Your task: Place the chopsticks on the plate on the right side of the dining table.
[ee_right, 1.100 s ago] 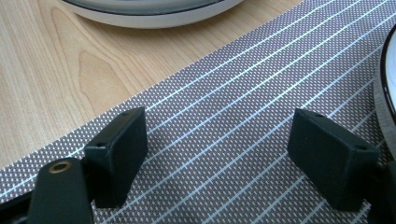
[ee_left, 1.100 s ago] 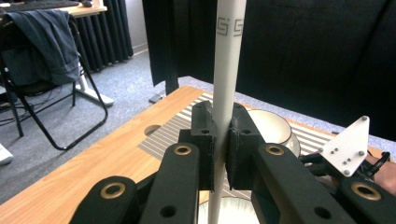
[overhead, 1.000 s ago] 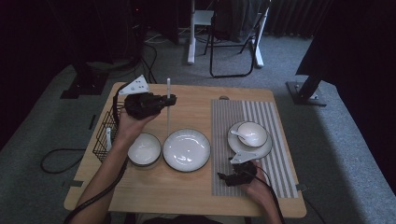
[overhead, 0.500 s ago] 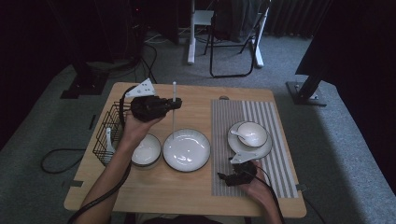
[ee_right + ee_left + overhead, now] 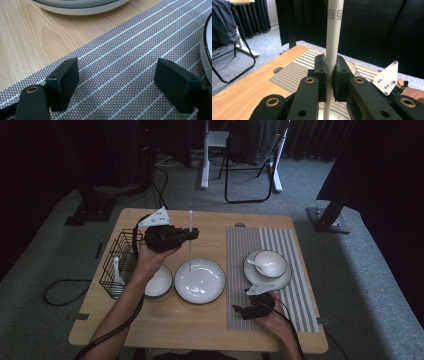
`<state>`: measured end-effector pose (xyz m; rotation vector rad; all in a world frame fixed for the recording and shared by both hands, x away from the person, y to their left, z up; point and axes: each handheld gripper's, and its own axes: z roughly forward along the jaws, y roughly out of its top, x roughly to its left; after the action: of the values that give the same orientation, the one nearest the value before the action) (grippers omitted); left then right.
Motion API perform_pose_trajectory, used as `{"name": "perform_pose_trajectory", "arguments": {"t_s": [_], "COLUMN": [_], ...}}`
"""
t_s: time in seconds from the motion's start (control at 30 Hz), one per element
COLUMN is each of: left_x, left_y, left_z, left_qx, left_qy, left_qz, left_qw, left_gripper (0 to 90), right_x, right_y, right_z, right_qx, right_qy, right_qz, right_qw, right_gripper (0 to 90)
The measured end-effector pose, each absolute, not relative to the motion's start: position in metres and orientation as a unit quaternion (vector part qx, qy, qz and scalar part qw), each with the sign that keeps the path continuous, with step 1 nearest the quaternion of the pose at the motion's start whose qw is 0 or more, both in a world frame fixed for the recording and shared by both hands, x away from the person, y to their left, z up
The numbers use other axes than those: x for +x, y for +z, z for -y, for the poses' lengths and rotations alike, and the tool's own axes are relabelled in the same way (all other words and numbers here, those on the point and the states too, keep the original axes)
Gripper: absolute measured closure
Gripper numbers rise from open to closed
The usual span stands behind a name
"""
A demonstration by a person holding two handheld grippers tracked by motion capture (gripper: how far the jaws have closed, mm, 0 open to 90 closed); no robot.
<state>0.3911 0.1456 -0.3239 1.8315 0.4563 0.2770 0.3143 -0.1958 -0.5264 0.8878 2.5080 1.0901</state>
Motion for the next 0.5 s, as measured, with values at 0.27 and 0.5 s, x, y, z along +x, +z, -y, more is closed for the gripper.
{"name": "perform_pose_trajectory", "arguments": {"t_s": [0.27,0.5], "left_x": [0.391,0.39], "left_y": [-0.329,-0.333], "left_z": [-0.136,-0.128], "left_qx": [0.783,0.786], "left_qy": [0.108,0.099], "left_qz": [-0.188,-0.182], "left_qw": [0.583,0.583], "left_gripper": [84.0,84.0], "right_x": [0.309,0.305], "right_y": [-0.516,-0.503], "right_z": [0.192,0.183], "right_qx": [0.302,0.287], "right_qy": [0.381,0.406], "right_qz": [-0.861,-0.853], "right_qw": [0.147,0.158], "right_gripper": [32.4,43.3]}}
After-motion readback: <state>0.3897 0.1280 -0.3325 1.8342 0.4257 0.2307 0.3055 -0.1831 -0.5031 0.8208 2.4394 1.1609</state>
